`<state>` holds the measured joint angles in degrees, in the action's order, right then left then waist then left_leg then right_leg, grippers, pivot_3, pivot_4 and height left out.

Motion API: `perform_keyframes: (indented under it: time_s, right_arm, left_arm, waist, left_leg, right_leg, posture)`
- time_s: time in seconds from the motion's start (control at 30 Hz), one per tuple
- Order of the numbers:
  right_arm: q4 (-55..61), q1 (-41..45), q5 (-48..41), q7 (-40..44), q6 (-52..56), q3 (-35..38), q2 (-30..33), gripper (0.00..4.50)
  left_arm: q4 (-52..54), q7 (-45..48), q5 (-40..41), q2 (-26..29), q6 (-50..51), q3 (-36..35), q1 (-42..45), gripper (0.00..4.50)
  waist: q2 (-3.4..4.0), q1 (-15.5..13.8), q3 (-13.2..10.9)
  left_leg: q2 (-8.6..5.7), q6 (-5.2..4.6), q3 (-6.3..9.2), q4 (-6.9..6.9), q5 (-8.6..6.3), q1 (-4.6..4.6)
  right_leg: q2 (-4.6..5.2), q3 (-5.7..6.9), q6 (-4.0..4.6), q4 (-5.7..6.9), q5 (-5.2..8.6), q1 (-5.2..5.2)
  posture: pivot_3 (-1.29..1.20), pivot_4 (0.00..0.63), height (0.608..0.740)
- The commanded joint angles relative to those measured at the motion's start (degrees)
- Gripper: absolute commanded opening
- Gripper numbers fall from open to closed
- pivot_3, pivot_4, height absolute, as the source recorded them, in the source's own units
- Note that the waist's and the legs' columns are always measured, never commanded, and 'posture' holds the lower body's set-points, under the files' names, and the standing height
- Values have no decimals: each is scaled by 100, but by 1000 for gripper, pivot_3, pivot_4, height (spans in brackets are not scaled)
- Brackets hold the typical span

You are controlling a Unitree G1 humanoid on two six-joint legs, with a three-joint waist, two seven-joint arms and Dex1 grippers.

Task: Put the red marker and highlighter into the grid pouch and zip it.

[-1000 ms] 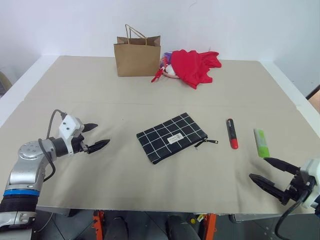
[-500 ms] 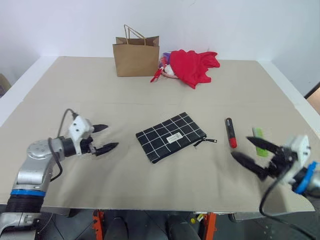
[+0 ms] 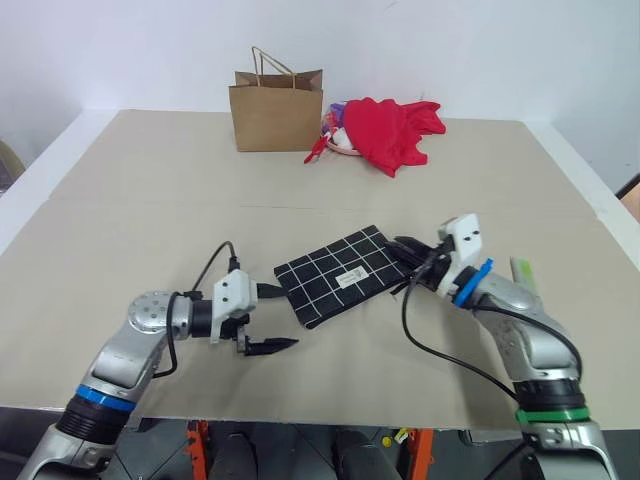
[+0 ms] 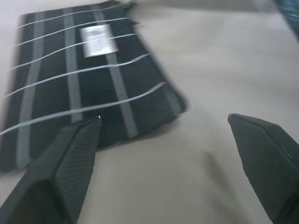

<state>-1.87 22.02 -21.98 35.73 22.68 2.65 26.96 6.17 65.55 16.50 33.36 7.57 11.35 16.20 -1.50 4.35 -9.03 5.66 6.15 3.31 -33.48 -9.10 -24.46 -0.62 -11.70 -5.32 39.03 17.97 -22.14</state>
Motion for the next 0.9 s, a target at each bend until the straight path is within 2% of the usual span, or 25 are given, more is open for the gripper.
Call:
perform_keyframes:
  time_s: [0.03, 0.2, 0.3, 0.47, 0.57, 0.77, 0.9]
  right_arm:
    - [-429, 36, 284, -207, -360, 11, -215, 21]
    - [-718, -222, 648, -239, -492, -182, -287, 21]
    - [-761, -315, 710, -271, -549, -186, -348, 21]
    - [-754, -236, 723, -342, -593, -139, -435, 21]
    - [-772, -181, 737, -367, -600, -152, -465, 21]
    - [-759, -154, 776, -360, -644, -145, -470, 21]
    - [-717, -183, 803, -359, -656, -120, -459, 21]
  left_arm:
    - [166, -38, -138, -78, -278, 85, 102, 4500]
    - [114, -107, -287, -142, -506, 110, 146, 4500]
    - [-85, -247, -595, -148, -987, 107, 231, 4500]
    - [-986, -974, -1786, -223, -2837, 277, 579, 4500]
    - [-1433, -1143, -2071, -327, -3415, 428, 738, 4500]
    - [-1732, -953, -2031, -522, -3670, 721, 926, 4500]
    - [-1613, -548, -1808, -418, -3403, 809, 957, 4500]
  waist:
    - [0, -7, 0]
    - [2, -5, 1]
    - [2, -7, 2]
    - [2, -7, 2]
    - [2, -6, 2]
    - [8, -5, 6]
    - [10, -3, 7]
  left_leg:
    - [0, 0, 2, 0, 0, -1]
    - [0, -1, 3, -3, 0, 0]
    - [0, -1, 11, -6, 0, 3]
    - [0, -1, 16, -11, 1, 17]
    - [0, -1, 16, -12, 1, 17]
    - [0, -1, 18, -12, 2, 17]
    - [0, -2, 18, -12, 3, 17]
  right_leg:
    - [0, 3, 1, 0, 1, 0]
    - [0, 4, 1, 1, 1, 2]
    - [0, 13, -6, 1, 4, 9]
    - [0, 19, -11, 1, 5, 28]
    - [0, 18, -13, 1, 4, 30]
    - [0, 20, -15, 1, 3, 32]
    - [0, 21, -19, 1, 3, 32]
  posture:
    - [0, 150, 740]
    - [0, 150, 740]
    - [0, 150, 740]
    - [0, 150, 740]
    - [0, 150, 740]
    - [0, 150, 740]
    - [0, 150, 740]
